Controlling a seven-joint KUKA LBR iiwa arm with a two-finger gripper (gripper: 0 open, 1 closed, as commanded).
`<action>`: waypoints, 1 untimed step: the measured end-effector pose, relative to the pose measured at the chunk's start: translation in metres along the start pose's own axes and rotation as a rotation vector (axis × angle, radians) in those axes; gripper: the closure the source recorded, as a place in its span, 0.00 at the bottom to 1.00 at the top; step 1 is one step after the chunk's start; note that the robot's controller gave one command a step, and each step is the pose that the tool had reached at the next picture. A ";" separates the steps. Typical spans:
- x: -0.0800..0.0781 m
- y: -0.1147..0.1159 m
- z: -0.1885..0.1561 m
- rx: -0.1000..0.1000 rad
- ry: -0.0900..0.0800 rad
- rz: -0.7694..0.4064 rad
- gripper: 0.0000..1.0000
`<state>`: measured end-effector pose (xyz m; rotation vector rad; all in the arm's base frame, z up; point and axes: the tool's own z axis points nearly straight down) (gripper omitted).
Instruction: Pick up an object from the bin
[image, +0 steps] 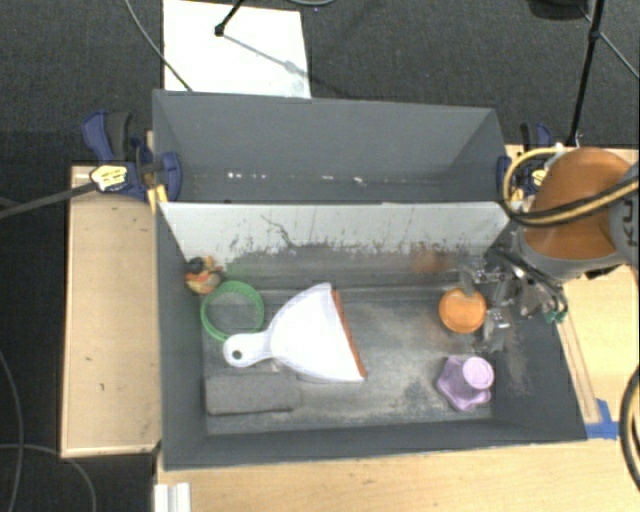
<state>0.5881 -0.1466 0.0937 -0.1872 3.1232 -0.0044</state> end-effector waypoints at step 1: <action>0.014 -0.001 0.017 0.000 0.004 0.158 1.00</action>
Offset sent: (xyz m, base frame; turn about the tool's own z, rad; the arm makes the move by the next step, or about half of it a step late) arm 0.0000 0.0000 0.0000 0.0000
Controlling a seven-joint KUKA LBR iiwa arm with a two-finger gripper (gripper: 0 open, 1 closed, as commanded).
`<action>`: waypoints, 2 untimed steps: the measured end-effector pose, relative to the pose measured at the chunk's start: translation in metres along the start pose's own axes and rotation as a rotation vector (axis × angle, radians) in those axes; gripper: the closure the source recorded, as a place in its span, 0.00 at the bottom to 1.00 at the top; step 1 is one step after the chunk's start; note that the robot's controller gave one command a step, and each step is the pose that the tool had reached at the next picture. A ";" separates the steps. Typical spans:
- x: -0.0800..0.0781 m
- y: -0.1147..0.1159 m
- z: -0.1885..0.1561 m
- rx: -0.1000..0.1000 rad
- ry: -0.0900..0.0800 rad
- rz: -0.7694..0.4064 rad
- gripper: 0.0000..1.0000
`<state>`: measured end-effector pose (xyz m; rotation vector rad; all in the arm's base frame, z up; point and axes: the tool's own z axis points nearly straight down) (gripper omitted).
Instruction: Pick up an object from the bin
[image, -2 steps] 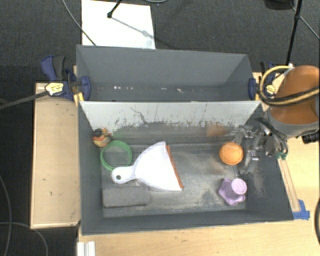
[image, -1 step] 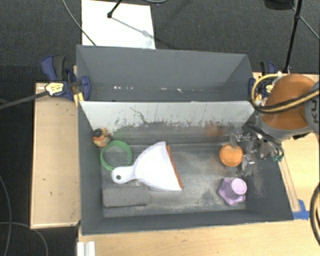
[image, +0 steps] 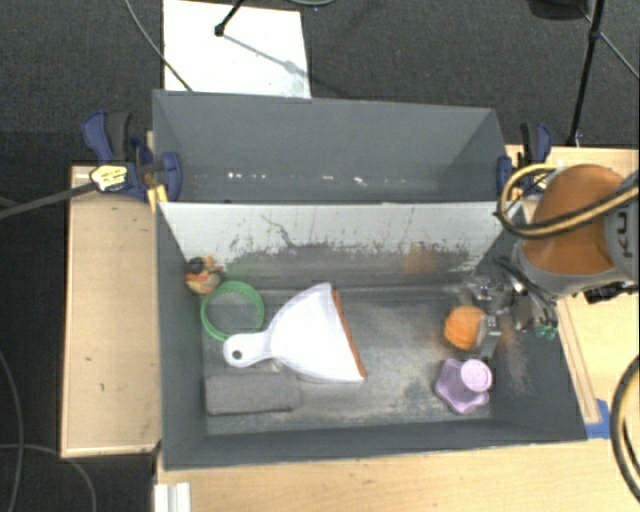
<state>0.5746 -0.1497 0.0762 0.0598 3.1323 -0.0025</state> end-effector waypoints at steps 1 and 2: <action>0.000 0.000 0.000 0.000 0.000 -0.001 1.00; 0.007 0.007 -0.045 -0.003 0.012 -0.012 1.00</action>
Offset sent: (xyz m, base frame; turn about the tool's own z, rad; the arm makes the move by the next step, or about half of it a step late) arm -0.0087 0.0152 0.1049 -0.0206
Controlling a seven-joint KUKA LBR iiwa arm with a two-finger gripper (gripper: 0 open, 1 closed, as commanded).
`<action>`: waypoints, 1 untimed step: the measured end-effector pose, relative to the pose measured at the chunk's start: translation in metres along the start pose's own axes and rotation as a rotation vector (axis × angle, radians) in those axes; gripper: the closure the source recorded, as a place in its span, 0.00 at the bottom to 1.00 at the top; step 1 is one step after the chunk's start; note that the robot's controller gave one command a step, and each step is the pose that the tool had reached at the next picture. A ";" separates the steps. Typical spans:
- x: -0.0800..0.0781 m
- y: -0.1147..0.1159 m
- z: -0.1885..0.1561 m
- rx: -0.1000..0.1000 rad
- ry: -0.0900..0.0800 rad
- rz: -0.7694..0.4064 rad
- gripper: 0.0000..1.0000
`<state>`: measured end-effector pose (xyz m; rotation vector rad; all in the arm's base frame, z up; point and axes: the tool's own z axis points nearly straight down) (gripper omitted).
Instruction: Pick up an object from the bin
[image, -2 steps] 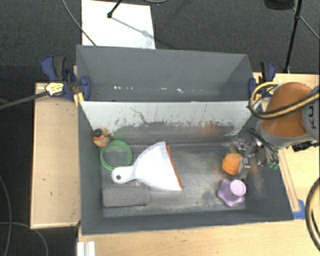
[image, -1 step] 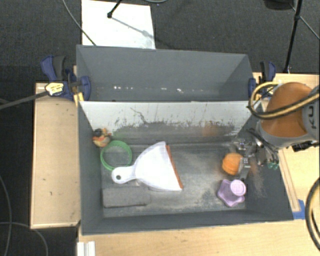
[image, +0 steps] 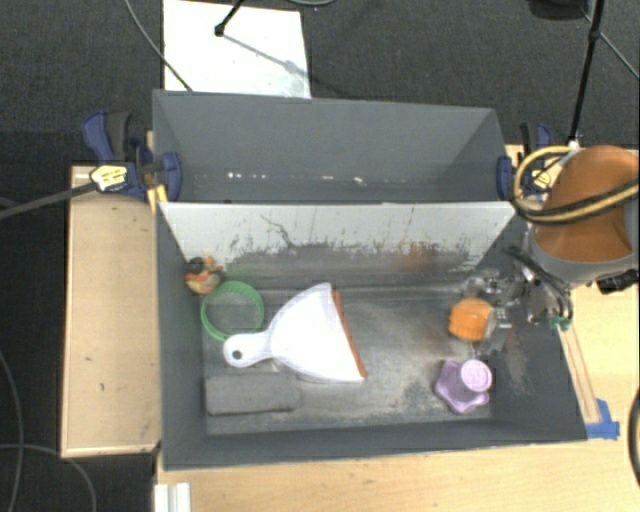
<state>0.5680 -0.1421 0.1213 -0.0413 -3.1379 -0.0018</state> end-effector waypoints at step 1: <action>-0.006 0.008 -0.076 0.001 -0.003 -0.004 1.00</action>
Offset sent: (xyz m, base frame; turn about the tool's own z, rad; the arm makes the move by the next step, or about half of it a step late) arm -0.0033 0.0024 0.0903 0.0895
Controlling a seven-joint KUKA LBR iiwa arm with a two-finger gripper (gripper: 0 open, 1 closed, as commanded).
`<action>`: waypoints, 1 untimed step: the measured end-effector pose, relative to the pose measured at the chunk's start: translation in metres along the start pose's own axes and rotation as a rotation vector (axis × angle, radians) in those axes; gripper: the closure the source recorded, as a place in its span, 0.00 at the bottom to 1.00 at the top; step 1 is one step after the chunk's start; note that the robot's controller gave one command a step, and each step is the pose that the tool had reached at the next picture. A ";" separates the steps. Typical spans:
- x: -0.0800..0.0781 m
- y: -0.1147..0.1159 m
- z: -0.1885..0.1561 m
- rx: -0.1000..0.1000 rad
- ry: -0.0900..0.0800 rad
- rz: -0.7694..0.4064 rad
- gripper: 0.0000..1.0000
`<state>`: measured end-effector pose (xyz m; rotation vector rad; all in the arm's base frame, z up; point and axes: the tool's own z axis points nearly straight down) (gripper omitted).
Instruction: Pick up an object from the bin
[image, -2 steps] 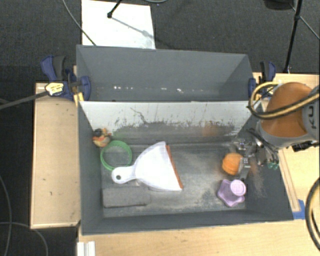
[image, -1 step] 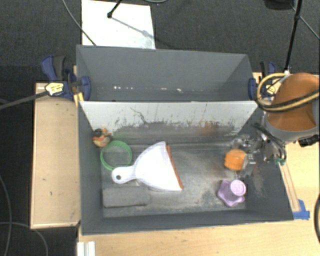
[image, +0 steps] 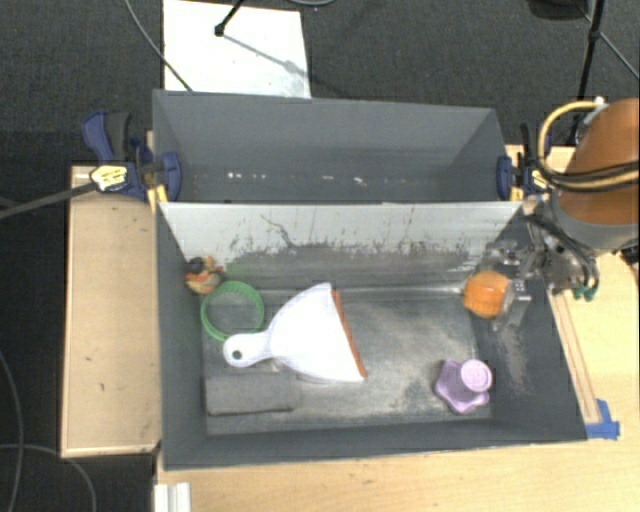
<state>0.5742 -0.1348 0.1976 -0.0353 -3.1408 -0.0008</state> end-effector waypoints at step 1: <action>0.003 -0.003 -0.033 0.001 -0.009 0.048 1.00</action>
Offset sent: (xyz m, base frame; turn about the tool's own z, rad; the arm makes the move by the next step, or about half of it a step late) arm -0.0106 -0.0077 0.0945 0.0278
